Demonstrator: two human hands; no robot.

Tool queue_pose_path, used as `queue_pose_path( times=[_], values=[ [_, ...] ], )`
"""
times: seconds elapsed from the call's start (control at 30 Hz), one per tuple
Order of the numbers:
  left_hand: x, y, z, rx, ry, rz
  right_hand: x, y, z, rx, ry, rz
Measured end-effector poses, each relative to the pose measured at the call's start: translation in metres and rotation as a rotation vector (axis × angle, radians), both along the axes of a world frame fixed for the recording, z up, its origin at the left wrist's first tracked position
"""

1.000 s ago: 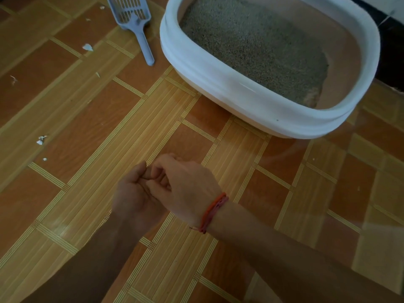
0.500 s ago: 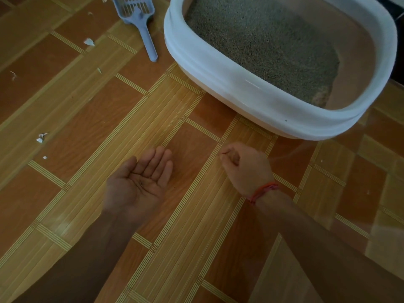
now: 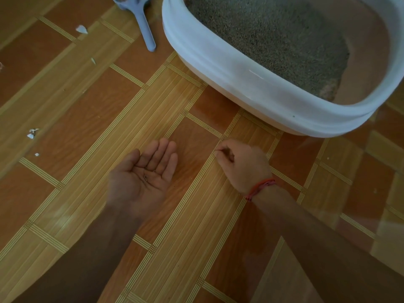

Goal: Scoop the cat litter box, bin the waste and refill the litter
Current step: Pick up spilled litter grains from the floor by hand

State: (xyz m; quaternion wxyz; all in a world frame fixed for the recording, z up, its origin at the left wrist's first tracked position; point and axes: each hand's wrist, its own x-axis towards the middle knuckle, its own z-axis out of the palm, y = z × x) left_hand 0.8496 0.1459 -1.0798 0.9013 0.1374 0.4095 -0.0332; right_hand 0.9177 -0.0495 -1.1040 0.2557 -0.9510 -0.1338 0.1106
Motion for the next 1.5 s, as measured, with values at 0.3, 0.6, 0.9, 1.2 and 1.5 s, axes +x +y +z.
queue_pose_path(
  times=[0.3, 0.6, 0.9, 1.2, 1.5],
  values=[
    [-0.001, 0.0, -0.001, 0.009, 0.006, -0.006, -0.001, 0.006, 0.008, -0.123, 0.017, 0.066],
    [-0.012, -0.011, -0.007, -0.033, -0.033, -0.152, -0.047, 0.067, 0.052, 0.101, -0.02, 0.246],
    [-0.017, -0.014, -0.004, -0.067, -0.069, -0.22, -0.052, 0.07, 0.058, 0.092, 0.022, 0.295],
    [-0.01, -0.01, 0.011, -0.011, -0.01, -0.063, -0.041, 0.027, 0.055, 0.126, -0.006, 0.176],
    [-0.01, -0.003, 0.012, 0.017, -0.007, -0.04, -0.026, -0.038, 0.024, -0.068, 0.11, -0.013]
  ],
)
